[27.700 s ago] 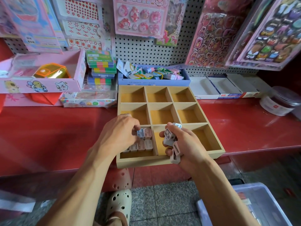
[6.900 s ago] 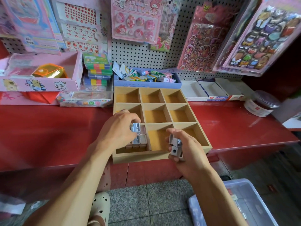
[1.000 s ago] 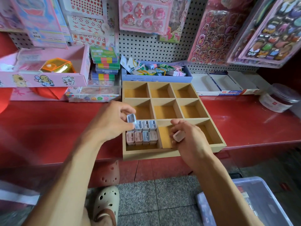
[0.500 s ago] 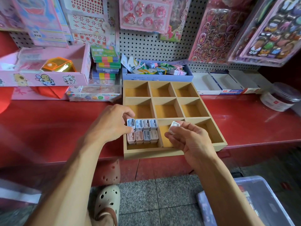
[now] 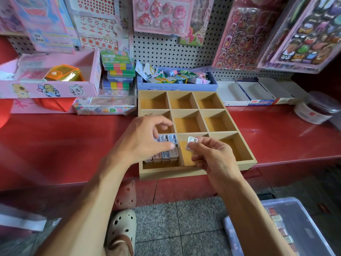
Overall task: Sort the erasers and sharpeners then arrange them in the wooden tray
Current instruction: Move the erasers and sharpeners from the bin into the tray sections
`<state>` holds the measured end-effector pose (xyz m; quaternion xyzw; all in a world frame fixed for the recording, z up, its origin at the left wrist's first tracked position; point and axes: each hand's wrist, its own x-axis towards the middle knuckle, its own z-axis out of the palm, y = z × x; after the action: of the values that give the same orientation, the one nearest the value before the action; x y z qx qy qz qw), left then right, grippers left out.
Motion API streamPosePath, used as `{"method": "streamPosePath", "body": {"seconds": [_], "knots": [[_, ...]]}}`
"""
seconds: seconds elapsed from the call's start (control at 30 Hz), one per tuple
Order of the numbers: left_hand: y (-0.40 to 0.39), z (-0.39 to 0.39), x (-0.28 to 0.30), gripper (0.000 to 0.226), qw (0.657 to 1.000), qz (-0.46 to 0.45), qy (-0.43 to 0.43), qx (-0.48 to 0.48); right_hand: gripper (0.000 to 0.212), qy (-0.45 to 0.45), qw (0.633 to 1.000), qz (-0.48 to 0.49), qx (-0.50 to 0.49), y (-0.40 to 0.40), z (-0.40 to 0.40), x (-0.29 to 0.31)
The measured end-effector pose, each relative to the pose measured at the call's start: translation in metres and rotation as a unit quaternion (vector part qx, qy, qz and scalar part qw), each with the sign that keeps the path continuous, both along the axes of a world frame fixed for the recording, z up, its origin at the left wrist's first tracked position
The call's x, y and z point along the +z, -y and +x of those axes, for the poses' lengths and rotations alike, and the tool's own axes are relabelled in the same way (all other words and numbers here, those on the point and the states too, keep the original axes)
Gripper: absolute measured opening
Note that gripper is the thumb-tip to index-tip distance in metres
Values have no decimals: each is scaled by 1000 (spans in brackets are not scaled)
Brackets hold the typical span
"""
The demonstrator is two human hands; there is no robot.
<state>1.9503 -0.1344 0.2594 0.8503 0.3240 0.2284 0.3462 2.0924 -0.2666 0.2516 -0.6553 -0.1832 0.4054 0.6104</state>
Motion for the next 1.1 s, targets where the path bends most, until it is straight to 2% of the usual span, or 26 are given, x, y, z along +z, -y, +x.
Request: {"method": "streamPosePath", "body": {"seconds": [0.1, 0.23, 0.5, 0.63, 0.83, 1.0, 1.1], "knots": [[15, 12, 3, 43, 998, -20, 26, -53, 10, 19, 1000, 2, 9, -2, -2, 1], [21, 23, -3, 30, 995, -16, 57, -76, 12, 51, 998, 0, 21, -5, -4, 1], [16, 20, -8, 21, 997, 41, 17, -67, 11, 59, 998, -19, 28, 2, 0, -2], [11, 14, -11, 22, 997, 48, -51, -31, 9, 48, 998, -5, -40, 20, 15, -3], [15, 17, -12, 34, 987, 85, -133, -29, 12, 96, 984, 8, -149, 51, 41, -1], [18, 21, -15, 43, 983, 89, -156, -27, 14, 126, 974, 8, -188, 64, 48, 0], [20, 22, -14, 38, 979, 105, -173, -25, 14, 138, 971, 1, -196, 69, 48, -1]]}}
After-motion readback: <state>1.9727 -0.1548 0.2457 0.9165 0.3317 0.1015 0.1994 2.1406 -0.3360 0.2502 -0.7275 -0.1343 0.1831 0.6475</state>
